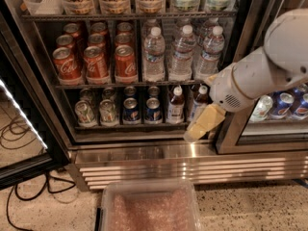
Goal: Pick water bottle from middle shelf of fridge
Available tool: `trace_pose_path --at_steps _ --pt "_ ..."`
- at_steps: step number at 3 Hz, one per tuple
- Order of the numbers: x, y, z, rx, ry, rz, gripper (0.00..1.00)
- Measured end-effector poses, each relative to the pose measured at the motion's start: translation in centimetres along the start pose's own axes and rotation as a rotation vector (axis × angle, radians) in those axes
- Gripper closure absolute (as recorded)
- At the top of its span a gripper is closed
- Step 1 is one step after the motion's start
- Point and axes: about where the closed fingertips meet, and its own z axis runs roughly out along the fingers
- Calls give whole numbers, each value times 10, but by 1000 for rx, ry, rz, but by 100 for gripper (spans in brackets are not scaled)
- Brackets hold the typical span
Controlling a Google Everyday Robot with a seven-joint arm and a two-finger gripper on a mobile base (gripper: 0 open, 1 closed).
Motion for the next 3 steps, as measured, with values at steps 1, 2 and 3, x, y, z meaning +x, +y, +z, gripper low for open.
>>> trace_pose_path --at_steps 1,2,3 --pt "-22 17 24 35 -109 81 0" --pt "-41 22 36 107 -201 136 0" --pt "-67 14 45 196 -285 166 0"
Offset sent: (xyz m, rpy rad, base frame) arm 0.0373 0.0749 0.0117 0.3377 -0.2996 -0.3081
